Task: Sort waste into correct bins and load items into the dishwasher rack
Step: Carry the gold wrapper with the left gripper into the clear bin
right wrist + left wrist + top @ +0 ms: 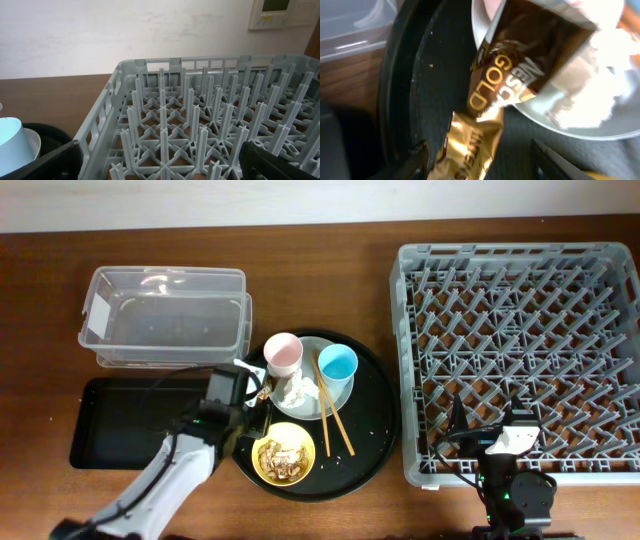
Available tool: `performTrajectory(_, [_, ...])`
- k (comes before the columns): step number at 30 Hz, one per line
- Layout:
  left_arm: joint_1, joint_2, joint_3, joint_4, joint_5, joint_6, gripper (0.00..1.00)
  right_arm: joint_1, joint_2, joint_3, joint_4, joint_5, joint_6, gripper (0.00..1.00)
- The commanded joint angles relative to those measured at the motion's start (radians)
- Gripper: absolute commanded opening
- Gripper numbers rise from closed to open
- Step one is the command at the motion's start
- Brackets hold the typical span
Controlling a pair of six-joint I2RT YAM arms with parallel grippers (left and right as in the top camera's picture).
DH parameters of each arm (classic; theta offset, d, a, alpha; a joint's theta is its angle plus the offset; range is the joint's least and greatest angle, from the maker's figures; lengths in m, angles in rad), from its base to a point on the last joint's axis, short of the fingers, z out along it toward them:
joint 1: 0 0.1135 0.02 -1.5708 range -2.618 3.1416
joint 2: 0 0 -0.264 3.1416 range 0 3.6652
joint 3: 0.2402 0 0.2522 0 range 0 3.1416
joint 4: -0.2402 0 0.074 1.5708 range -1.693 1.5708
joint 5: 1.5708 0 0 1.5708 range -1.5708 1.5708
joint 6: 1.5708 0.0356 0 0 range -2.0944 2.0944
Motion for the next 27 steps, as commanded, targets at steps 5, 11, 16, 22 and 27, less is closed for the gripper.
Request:
performTrajectory(5, [-0.001,0.061,-0.006,0.109,-0.011,0.012,0.8,0.005,-0.005,-0.005,-0.005,0.011,0.008,0.98])
performTrajectory(11, [-0.001,0.108,-0.006,0.144,-0.01,0.012,0.59,0.005,-0.005,-0.005,-0.005,0.011,0.008,0.98])
performTrajectory(16, [-0.001,0.108,-0.006,0.143,-0.01,0.012,0.25,0.005,-0.005,-0.005,-0.005,0.011,0.008,0.98])
performTrajectory(22, [-0.001,0.066,-0.006,0.137,-0.009,0.012,0.01,0.005,-0.005,-0.005,-0.005,0.011,0.008,0.98])
performTrajectory(27, [0.004,-0.308,0.014,0.123,-0.017,-0.011,0.0,0.005,-0.005,-0.005,-0.005,0.011,0.008,0.98])
